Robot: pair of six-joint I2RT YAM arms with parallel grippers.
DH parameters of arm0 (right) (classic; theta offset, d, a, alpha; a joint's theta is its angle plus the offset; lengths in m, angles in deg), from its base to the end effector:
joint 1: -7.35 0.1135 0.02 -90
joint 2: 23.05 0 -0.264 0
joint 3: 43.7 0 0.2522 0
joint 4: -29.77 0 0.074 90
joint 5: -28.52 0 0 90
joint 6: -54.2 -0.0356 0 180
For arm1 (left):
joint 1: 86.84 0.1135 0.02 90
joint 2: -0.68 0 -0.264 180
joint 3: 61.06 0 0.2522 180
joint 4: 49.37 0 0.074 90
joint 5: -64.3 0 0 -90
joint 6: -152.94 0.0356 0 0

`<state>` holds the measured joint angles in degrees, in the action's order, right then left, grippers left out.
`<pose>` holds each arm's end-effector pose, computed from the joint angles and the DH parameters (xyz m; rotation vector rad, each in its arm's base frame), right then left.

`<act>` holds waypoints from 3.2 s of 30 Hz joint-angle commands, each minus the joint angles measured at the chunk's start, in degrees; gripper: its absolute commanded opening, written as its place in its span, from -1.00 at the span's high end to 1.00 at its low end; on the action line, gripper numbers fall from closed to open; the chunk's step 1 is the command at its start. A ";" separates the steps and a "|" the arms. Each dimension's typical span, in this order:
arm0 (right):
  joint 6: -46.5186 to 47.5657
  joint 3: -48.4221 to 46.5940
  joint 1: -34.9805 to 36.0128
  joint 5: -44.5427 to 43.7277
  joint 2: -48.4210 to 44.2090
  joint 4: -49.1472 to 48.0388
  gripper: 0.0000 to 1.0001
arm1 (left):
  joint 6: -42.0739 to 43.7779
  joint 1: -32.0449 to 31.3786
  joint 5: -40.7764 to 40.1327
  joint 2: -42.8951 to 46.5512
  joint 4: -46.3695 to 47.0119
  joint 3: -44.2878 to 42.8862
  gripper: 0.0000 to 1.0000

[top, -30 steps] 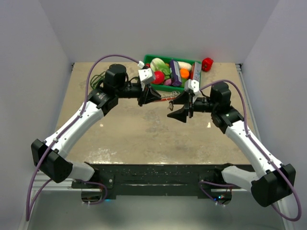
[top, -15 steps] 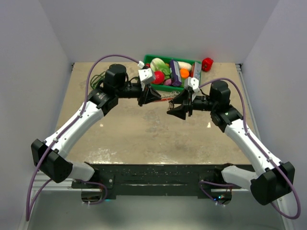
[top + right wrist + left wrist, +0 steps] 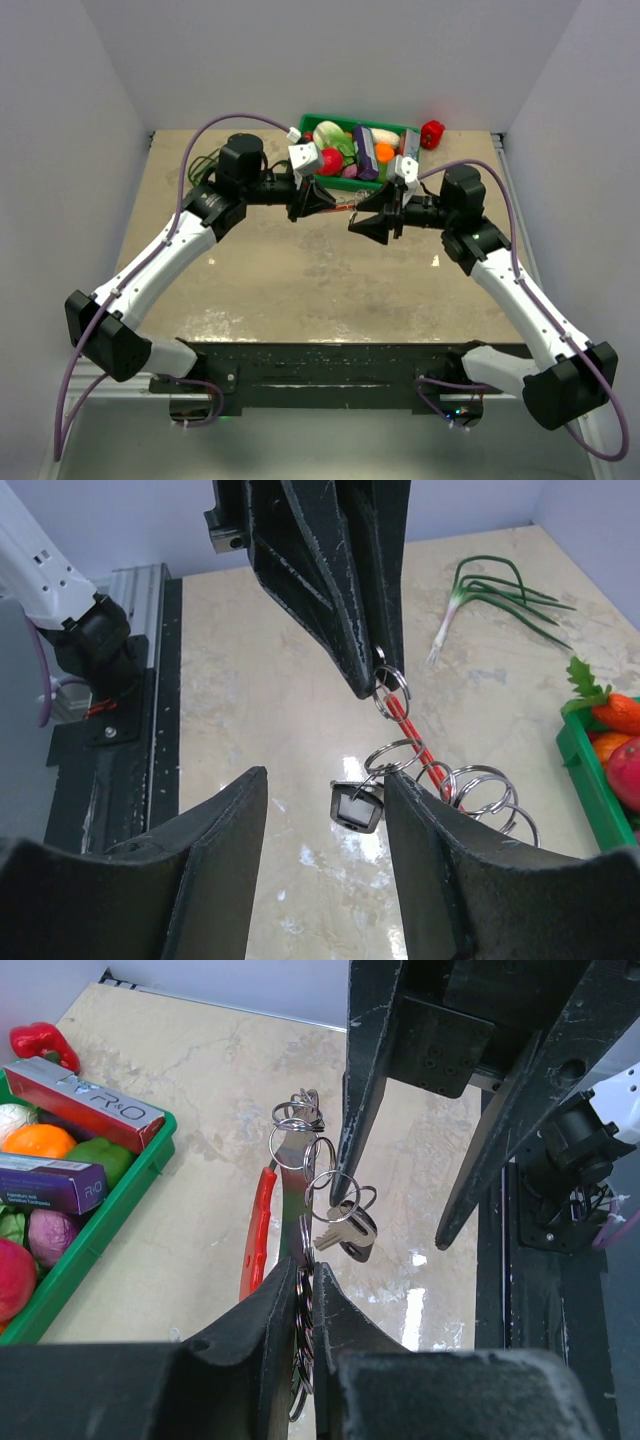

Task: Remove the keys from the keyring

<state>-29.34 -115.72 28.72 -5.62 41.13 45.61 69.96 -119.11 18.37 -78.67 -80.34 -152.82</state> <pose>0.2201 0.1178 0.3725 -1.0954 1.3694 1.0168 0.2505 -0.1875 0.3955 1.1298 1.5623 -1.0221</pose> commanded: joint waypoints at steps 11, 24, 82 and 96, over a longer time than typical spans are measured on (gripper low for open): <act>-1.53 -3.09 0.17 -5.49 1.91 -4.19 0.04 | 0.36 0.02 -0.22 1.74 2.97 -1.02 1.00; -5.75 -3.44 0.08 -6.99 2.61 -7.01 0.39 | 0.62 0.02 -0.22 1.83 3.06 -0.75 1.00; 37.75 -19.09 6.41 -11.56 5.69 35.98 1.00 | 13.28 -2.62 13.58 -6.25 -2.74 -4.10 -0.05; 35.82 -17.24 6.85 -13.75 4.46 32.72 1.00 | 11.60 -4.11 15.25 -6.43 -2.12 -3.48 0.46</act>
<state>7.57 -132.92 35.23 -18.58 47.47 82.35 81.92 -122.35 32.45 -85.44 -84.06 -156.49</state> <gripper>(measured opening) 0.042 0.332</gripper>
